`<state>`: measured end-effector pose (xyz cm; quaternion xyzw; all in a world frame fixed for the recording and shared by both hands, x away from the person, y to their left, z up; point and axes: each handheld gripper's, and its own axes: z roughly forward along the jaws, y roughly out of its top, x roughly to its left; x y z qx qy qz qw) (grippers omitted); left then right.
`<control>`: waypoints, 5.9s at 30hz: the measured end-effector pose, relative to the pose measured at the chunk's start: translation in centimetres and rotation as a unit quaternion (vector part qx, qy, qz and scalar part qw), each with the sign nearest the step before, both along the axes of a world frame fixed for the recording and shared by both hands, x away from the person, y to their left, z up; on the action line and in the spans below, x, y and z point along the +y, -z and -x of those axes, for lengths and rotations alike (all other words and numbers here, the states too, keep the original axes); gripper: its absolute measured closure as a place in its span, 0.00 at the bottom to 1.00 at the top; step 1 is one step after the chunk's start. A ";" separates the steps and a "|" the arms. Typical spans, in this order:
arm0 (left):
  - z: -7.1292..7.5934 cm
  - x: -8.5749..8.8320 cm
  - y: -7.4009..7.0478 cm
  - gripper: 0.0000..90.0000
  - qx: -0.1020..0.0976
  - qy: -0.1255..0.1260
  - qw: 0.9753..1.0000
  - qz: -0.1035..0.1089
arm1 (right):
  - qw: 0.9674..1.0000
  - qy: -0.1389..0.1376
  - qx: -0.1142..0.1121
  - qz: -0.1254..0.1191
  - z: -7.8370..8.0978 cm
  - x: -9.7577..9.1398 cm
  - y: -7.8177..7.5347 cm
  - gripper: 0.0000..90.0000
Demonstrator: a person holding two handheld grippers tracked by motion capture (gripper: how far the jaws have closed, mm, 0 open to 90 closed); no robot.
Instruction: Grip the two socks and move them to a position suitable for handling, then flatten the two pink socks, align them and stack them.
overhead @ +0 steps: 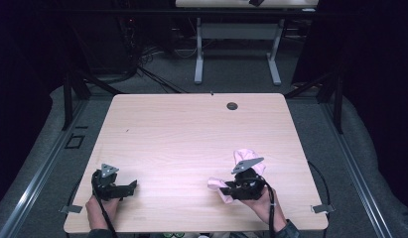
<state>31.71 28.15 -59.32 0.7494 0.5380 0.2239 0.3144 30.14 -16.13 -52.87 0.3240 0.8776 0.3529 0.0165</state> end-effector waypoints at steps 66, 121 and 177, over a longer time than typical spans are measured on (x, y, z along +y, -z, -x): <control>0.0 0.0 0.0 0.00 0.000 0.000 1.000 0.000 | 0.976 0.202 -0.063 0.047 -9.6 -6.6 3.1 0.89; 2.9 -4.7 -2.6 0.00 -0.011 0.032 0.998 0.047 | 0.996 0.056 -0.073 0.011 -0.3 -3.9 0.1 0.28; 2.8 -19.8 -8.1 0.95 0.026 0.325 0.945 0.040 | 0.994 0.062 -0.070 -0.058 2.0 0.0 -1.3 0.93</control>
